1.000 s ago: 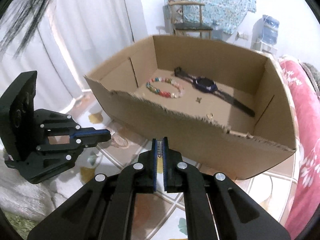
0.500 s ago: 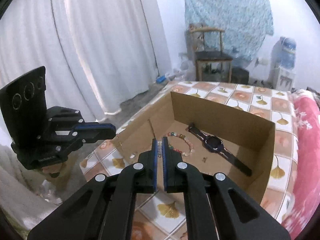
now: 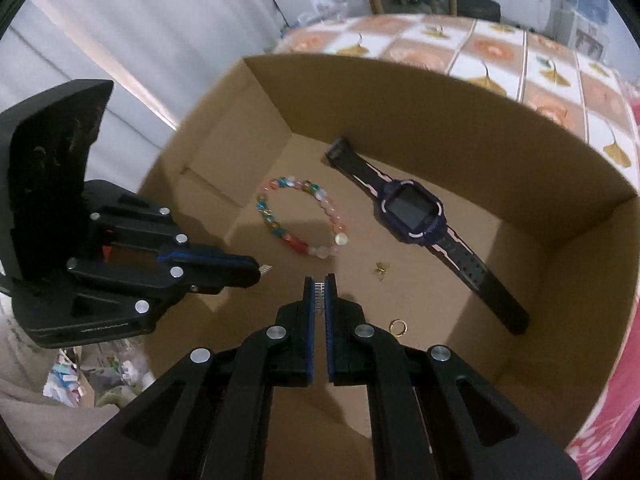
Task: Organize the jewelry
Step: 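Open the left gripper over the box while the right gripper opens to drop its piece, then withdraw both tools from the box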
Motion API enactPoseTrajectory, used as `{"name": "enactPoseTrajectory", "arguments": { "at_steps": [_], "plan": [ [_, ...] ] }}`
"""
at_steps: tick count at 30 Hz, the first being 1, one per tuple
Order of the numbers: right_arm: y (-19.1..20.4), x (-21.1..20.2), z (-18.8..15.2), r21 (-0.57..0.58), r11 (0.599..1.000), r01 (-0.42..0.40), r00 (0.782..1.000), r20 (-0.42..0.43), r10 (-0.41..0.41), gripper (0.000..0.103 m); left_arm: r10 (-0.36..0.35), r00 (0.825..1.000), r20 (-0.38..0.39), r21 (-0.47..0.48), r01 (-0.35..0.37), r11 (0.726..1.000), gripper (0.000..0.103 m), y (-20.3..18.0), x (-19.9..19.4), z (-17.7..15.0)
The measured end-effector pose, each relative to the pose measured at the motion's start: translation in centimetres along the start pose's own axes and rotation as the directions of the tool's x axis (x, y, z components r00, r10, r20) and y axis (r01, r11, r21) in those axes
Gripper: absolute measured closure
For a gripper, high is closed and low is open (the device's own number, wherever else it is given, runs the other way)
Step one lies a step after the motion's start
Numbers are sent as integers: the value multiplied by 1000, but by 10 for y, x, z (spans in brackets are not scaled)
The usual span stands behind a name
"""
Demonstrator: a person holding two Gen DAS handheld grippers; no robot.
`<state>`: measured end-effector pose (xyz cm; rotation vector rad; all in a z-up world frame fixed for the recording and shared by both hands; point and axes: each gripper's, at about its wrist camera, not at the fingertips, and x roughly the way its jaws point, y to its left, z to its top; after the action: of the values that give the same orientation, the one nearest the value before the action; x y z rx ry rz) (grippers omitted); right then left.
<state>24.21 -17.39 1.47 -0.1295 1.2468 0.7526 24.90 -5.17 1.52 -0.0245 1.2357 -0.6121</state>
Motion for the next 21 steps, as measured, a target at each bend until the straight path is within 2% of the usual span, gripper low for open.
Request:
{"name": "enactPoseTrajectory", "arguments": {
  "at_steps": [7,16,19,21],
  "plan": [
    [-10,10,4,22,1000,-17,1000,-23,17,98,29,1000,5,-6,-29,1000,102,7,-4,4],
    [-14,0,6,35,999,-15,1000,11,15,97,40,999,31,-7,-40,999,92,10,-12,6],
    [-14,-10,5,35,999,-15,999,42,14,94,69,995,68,6,-70,998,81,6,-21,4],
    [-13,-22,2,39,999,-16,996,86,13,83,90,990,109,30,-94,995,71,0,-30,1]
  ]
}}
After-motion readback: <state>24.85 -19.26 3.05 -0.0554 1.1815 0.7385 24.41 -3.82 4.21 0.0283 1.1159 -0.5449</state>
